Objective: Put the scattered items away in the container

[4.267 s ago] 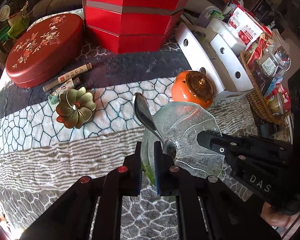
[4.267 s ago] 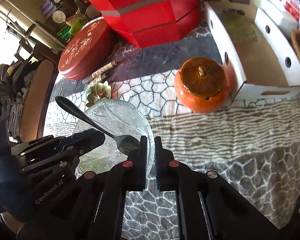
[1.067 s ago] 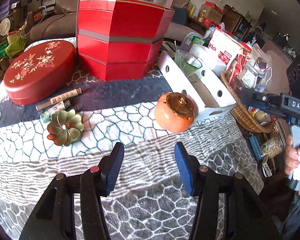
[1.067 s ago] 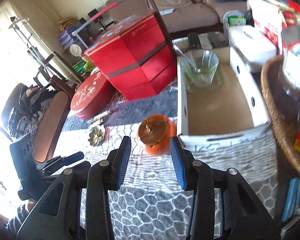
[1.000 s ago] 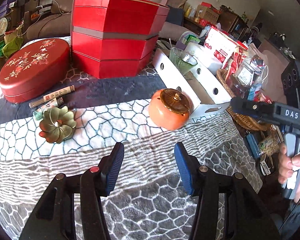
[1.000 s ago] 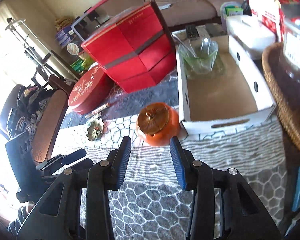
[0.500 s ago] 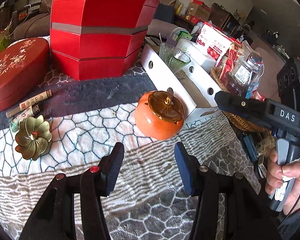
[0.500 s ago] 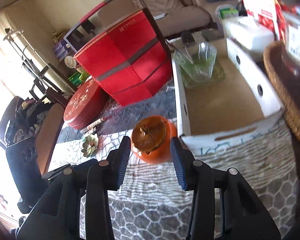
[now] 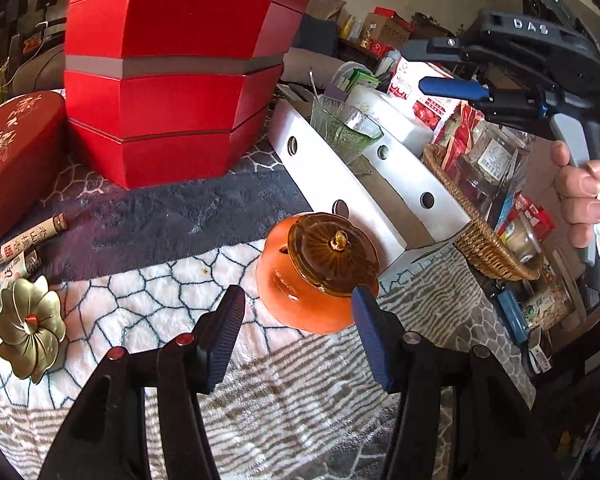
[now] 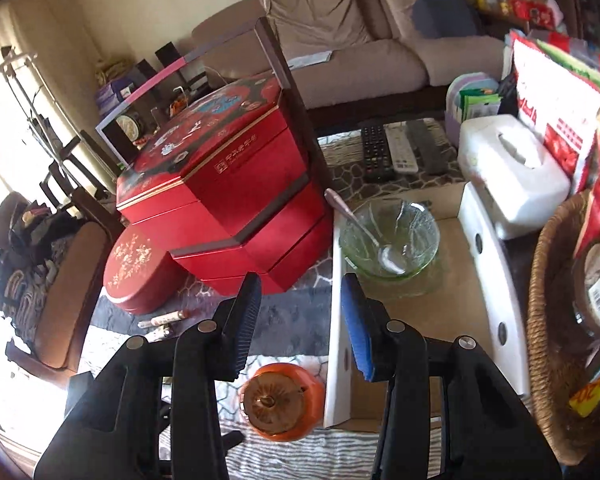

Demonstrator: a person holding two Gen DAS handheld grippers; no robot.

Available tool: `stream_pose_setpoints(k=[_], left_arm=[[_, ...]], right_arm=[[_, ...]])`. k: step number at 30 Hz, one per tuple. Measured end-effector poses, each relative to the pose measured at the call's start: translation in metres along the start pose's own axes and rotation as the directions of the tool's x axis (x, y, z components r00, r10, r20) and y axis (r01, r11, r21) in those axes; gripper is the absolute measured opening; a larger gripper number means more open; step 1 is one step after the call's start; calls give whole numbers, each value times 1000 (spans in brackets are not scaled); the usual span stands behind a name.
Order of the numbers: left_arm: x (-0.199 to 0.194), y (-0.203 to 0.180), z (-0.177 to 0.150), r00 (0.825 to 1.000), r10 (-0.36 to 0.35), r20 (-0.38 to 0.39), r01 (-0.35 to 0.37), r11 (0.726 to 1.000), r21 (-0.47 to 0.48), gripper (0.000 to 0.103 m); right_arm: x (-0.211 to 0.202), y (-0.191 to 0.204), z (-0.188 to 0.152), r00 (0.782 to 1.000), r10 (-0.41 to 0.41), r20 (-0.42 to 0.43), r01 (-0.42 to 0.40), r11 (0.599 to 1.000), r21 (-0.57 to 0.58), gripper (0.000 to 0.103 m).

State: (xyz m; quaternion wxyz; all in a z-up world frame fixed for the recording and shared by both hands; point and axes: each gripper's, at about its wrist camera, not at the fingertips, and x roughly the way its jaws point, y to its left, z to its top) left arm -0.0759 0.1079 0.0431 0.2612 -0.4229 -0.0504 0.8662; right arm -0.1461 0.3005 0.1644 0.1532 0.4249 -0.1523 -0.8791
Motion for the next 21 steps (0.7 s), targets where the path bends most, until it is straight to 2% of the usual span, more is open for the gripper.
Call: stream_pose_setpoints(k=[2, 4, 5, 6, 9, 13, 16, 19, 21], left_arm=[[10, -7, -3, 1000, 18, -20, -16, 997, 71, 56], [17, -10, -5, 999, 6, -36, -3, 995, 95, 57], [18, -12, -6, 999, -18, -38, 21, 996, 89, 61], [18, -13, -6, 999, -42, -34, 44, 996, 80, 72], [14, -15, -5, 996, -84, 8, 84, 995, 57, 81], [20, -13, -3, 999, -48, 26, 48, 999, 7, 82], [32, -14, -5, 999, 25, 24, -25, 1000, -5, 83], [36, -13, -5, 998, 10, 58, -9, 1000, -28, 86], [42, -14, -6, 998, 13, 55, -12, 1000, -22, 91]], right_arm=[[5, -2, -18, 999, 36, -27, -35, 999, 37, 43], [4, -8, -38, 998, 64, -24, -62, 993, 99, 50], [3, -13, -47, 997, 76, -14, -73, 988, 136, 51], [2, -19, -56, 996, 93, -1, -91, 980, 175, 52], [0, -36, -78, 992, 118, 39, -124, 955, 268, 56], [7, -45, -89, 1000, 23, -5, -21, 970, 243, 56], [9, -56, -91, 1000, 28, -8, -24, 962, 271, 56], [11, -62, -89, 1000, 10, -10, -7, 965, 264, 56], [12, -64, -89, 1000, 12, -17, -7, 967, 254, 56]])
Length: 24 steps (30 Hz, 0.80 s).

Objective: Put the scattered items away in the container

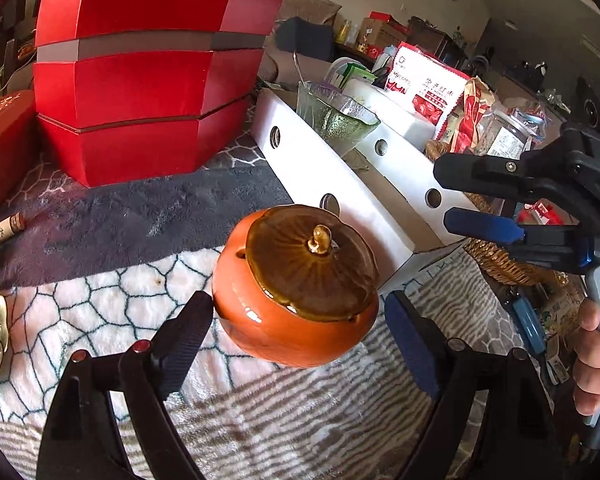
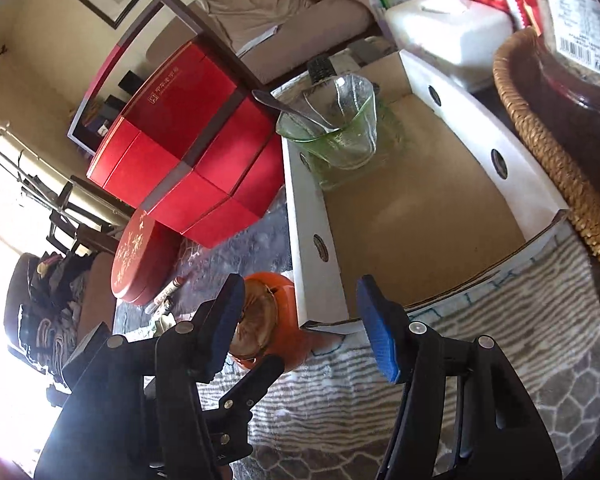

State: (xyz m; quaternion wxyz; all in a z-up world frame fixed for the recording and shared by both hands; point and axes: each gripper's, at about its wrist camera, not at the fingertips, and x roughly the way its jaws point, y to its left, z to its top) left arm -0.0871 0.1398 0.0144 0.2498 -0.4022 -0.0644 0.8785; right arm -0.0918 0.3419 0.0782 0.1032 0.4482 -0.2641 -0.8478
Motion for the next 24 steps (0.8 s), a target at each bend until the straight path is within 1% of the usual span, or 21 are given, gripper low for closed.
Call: stream_pose_setpoints(k=[3, 8, 14, 17, 19, 21, 24], left_arm=[[8, -1, -3, 1000, 18, -9, -18, 1000, 4, 92], [20, 1, -5, 998, 33, -44, -33, 999, -14, 92], [24, 0, -1, 999, 40, -36, -42, 999, -34, 93], [30, -3, 2, 997, 65, -43, -66, 997, -24, 94], [30, -3, 3, 997, 71, -43, -72, 997, -24, 94], [29, -1, 3, 998, 56, -38, -57, 998, -37, 93], [28, 1, 2, 998, 47, -37, -48, 998, -38, 93]], right_arm=[[2, 0, 1, 1000, 17, -10, -17, 1000, -4, 57], [4, 5, 0, 1000, 18, -19, -18, 1000, -25, 58], [7, 3, -1, 999, 13, -29, -14, 1000, -24, 58], [8, 3, -1, 999, 7, -35, -8, 1000, -24, 58], [5, 4, 0, 1000, 1, -24, -2, 1000, -29, 58], [-2, 8, 6, 1000, -11, 3, 11, 999, -44, 58], [-9, 29, 35, 997, -51, 56, 58, 990, -132, 58]])
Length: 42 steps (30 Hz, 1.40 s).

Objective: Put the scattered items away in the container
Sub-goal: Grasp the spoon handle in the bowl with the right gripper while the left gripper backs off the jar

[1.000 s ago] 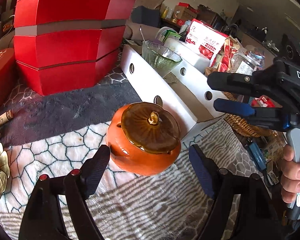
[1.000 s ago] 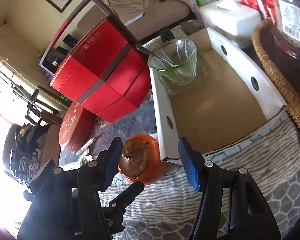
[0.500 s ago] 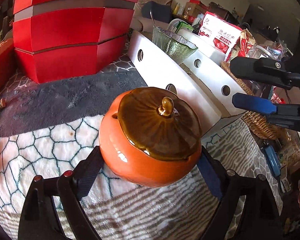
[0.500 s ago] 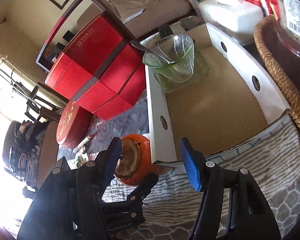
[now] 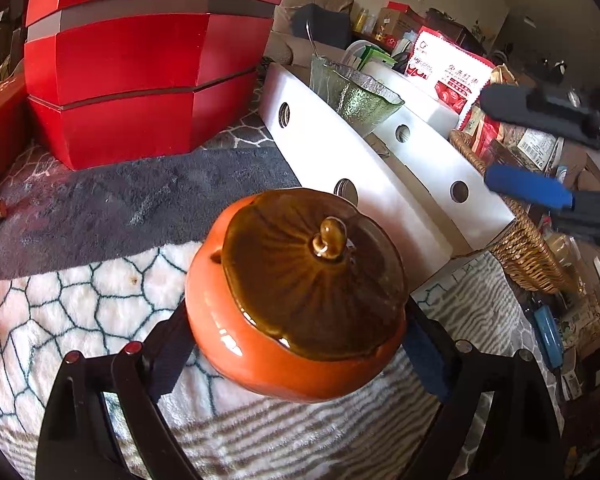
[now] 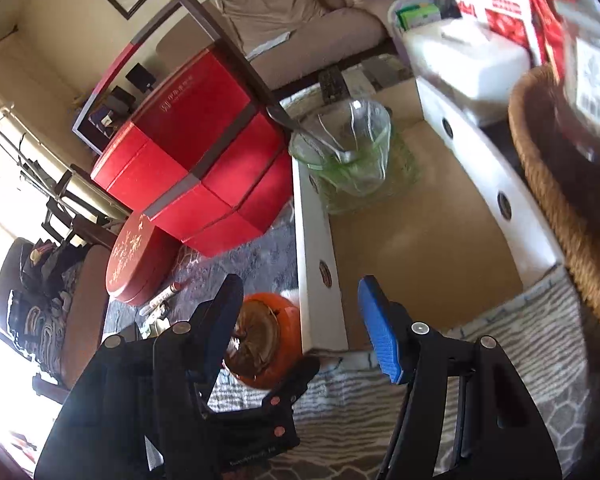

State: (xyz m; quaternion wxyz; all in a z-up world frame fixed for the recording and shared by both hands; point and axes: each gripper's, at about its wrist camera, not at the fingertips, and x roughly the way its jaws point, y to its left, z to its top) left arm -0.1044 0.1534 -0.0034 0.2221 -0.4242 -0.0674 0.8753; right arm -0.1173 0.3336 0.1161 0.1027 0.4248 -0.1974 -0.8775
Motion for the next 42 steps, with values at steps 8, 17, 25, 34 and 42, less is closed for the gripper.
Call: stream_pose_setpoints(k=[8, 17, 25, 34, 42], left_arm=[[-2, 0, -2, 1000, -1, 1, 1, 1000, -3, 93], [-4, 4, -2, 1000, -23, 9, 23, 1000, -20, 94], [-19, 7, -9, 1000, -28, 3, 28, 998, -48, 94], [-74, 15, -10, 998, -4, 70, 6, 999, -37, 94], [-124, 27, 3, 985, 2, 170, 10, 998, -68, 94]], right_arm=[[85, 48, 92, 969, -247, 27, 237, 884, -404, 25], [138, 67, 97, 968, -250, 23, 235, 870, -433, 31], [126, 50, 115, 961, -269, 61, 273, 898, -344, 3], [69, 43, 130, 977, -190, 100, 211, 933, -290, 3], [-21, 63, 130, 989, 127, 80, -105, 967, -234, 3]])
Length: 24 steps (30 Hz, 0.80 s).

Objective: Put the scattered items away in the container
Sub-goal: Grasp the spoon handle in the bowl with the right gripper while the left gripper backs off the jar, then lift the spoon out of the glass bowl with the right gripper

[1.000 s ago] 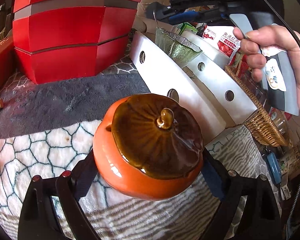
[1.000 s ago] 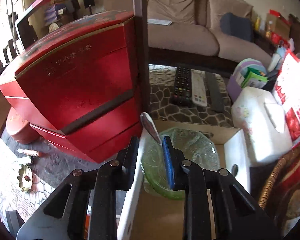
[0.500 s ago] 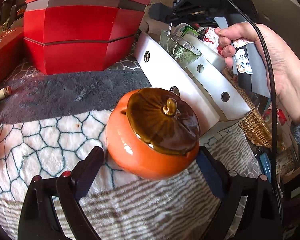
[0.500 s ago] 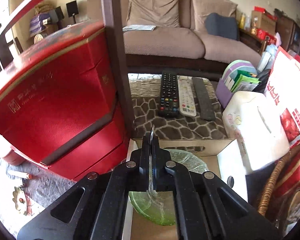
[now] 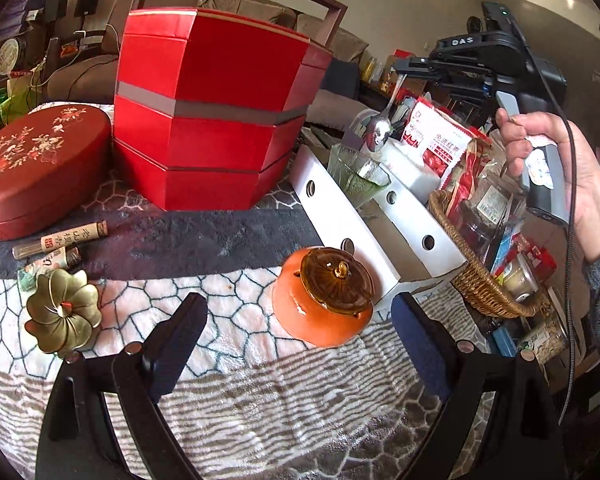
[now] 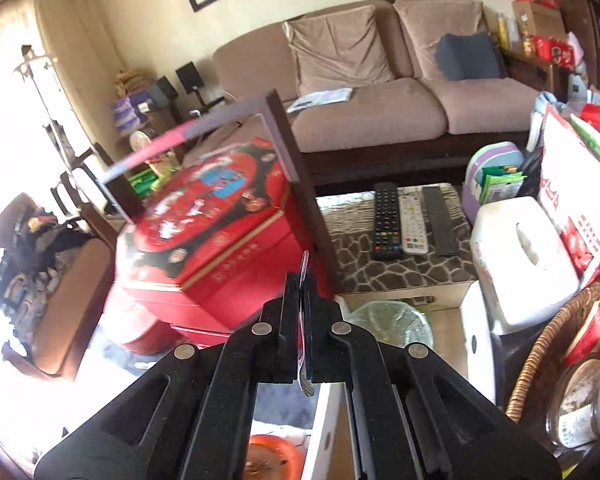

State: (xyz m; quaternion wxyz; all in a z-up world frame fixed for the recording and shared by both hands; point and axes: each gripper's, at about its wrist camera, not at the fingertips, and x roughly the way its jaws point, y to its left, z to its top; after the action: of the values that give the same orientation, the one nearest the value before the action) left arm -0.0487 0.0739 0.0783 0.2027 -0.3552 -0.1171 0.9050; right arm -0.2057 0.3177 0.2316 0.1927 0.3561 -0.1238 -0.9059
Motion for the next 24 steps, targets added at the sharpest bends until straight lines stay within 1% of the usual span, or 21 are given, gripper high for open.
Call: stream_pose_setpoints(k=[2, 4, 6, 8, 9, 10, 11, 13, 14, 15, 16, 18, 19, 20, 21, 22, 23, 24], left_arm=[[-10, 3, 12, 999, -42, 33, 43, 999, -15, 94], [-22, 1, 30, 992, -106, 72, 106, 994, -4, 94], [-36, -8, 54, 978, -171, 120, 166, 985, 53, 94], [-48, -21, 83, 957, -240, 163, 218, 966, 142, 94], [-51, -27, 97, 948, -268, 168, 236, 953, 190, 94], [-53, -34, 111, 940, -300, 162, 258, 937, 237, 94], [-53, -38, 123, 932, -334, 139, 286, 916, 283, 94], [-50, -44, 142, 914, -401, 60, 356, 864, 356, 94], [-48, -43, 150, 909, -416, 28, 377, 847, 375, 93], [-45, -41, 155, 896, -444, -9, 413, 827, 382, 91], [-42, -37, 158, 874, -483, -49, 464, 802, 375, 86], [-37, -30, 159, 828, -548, -120, 552, 759, 346, 57], [-37, -28, 156, 815, -564, -132, 572, 746, 341, 52], [-37, -25, 152, 804, -580, -131, 586, 738, 334, 50], [-36, -21, 147, 785, -605, -132, 612, 727, 311, 50], [-34, -16, 143, 759, -637, -130, 645, 713, 274, 50], [-33, -12, 137, 729, -674, -118, 680, 695, 233, 50], [-34, -6, 132, 702, -707, -91, 709, 679, 194, 50]], right_arm=[[-18, 8, 0, 996, 92, 5, -92, 996, 14, 3], [-31, 19, -1, 988, 155, 1, -155, 988, 14, 3], [-41, 32, -2, 978, 209, -9, -209, 978, -3, 3], [-46, 44, -3, 963, 268, -34, -269, 963, -20, 3], [-48, 50, -3, 953, 300, -46, -301, 953, -26, 3], [-51, 56, -4, 943, 327, -60, -329, 944, -35, 3], [-53, 61, -4, 933, 351, -76, -355, 934, -46, 3], [-58, 68, -4, 915, 391, -98, -398, 915, -63, 3], [-59, 71, -5, 907, 407, -106, -415, 907, -68, 3], [-60, 73, -6, 902, 418, -111, -427, 902, -70, 3], [-60, 76, -7, 894, 431, -120, -440, 895, -67, 3], [-59, 75, -8, 873, 471, -124, -479, 877, -42, 3], [-58, 72, -9, 860, 495, -121, -501, 865, -24, 3], [-57, 70, -10, 843, 524, -116, -528, 849, -3, 3], [-55, 67, -11, 824, 556, -111, -557, 830, 23, 3], [-54, 65, -12, 806, 583, -104, -582, 812, 43, 3], [-53, 63, -15, 792, 602, -98, -600, 798, 59, 3], [-51, 61, -18, 781, 618, -91, -614, 786, 75, 3]])
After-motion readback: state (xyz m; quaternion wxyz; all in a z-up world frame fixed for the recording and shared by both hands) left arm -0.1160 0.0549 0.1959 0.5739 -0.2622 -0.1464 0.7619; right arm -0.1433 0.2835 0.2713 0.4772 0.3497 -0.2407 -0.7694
